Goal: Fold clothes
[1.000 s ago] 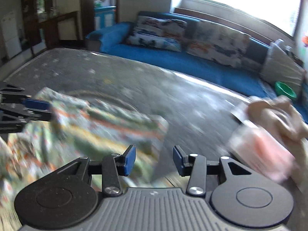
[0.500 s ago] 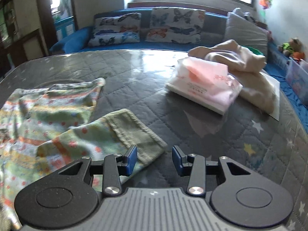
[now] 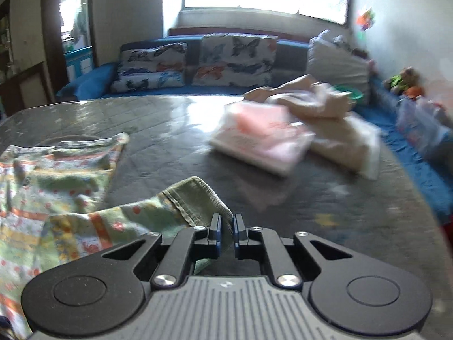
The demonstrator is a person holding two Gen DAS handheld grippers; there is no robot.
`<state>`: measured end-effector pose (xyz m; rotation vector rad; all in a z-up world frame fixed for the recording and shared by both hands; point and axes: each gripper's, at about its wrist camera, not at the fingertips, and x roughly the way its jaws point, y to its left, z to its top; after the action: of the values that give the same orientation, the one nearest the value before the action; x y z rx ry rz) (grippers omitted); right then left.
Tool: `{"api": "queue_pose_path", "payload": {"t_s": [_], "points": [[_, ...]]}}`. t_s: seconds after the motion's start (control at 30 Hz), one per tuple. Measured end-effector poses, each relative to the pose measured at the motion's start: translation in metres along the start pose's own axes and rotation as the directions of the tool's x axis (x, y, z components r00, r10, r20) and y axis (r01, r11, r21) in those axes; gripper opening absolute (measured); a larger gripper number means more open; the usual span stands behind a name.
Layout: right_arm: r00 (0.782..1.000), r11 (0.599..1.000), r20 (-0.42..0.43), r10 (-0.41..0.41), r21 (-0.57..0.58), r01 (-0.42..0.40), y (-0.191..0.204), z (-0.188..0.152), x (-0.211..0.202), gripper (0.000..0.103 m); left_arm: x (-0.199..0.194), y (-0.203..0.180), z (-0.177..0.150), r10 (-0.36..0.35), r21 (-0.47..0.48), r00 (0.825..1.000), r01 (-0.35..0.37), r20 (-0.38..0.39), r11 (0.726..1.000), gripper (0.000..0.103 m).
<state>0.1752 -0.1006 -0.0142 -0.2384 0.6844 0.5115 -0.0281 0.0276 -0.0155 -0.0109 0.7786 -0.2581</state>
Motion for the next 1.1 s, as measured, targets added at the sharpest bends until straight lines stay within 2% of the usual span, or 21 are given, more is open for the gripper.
{"api": "queue_pose_path", "payload": {"t_s": [0.1,0.2,0.3,0.43,0.57,0.67,0.73,0.9,1.03,1.1], "points": [[0.995,0.994,0.013,-0.102,-0.022,0.103,-0.019,-0.008,-0.019,0.007,0.002,-0.002,-0.001,-0.003,0.008,1.000,0.003,0.000,1.000,0.038],[0.986,0.986,-0.011,-0.164,-0.002,0.164,-0.040,-0.020,-0.031,0.007,0.002,-0.003,-0.002,-0.007,0.018,1.000,0.007,0.002,1.000,0.038],[0.981,0.982,-0.040,-0.188,-0.003,0.188,-0.047,-0.037,-0.036,0.007,0.002,-0.004,-0.003,-0.019,0.033,1.000,0.019,0.003,0.999,0.040],[0.975,0.977,-0.062,-0.214,-0.008,0.214,-0.048,-0.055,-0.028,0.019,0.000,-0.006,-0.003,-0.029,0.061,1.000,0.029,-0.006,0.998,0.042],[0.978,0.976,-0.030,-0.208,0.058,0.210,-0.055,-0.051,-0.040,0.020,-0.006,-0.006,-0.001,-0.050,0.068,0.999,0.050,-0.009,0.996,0.042],[0.986,0.986,0.020,-0.163,0.049,0.162,-0.049,-0.041,-0.048,0.022,-0.005,-0.011,0.010,-0.064,0.084,0.998,0.063,0.017,0.994,0.042],[0.993,0.993,0.032,-0.116,0.030,0.115,-0.041,-0.034,-0.044,0.037,0.000,-0.015,0.018,-0.064,0.085,0.997,0.060,0.038,0.995,0.042],[0.996,0.996,-0.009,-0.088,0.015,0.088,-0.034,-0.028,-0.016,0.038,0.021,-0.015,0.033,-0.035,0.074,0.997,0.030,0.065,0.997,0.042],[0.996,0.996,-0.041,-0.074,0.043,0.076,-0.041,-0.038,-0.008,0.039,0.039,-0.009,0.035,-0.054,0.043,0.998,0.053,0.020,0.998,0.042],[0.997,0.996,-0.041,-0.062,0.063,0.064,-0.044,-0.041,-0.010,0.039,0.042,-0.011,0.033,-0.068,0.066,0.998,0.066,0.014,0.996,0.045]]}}
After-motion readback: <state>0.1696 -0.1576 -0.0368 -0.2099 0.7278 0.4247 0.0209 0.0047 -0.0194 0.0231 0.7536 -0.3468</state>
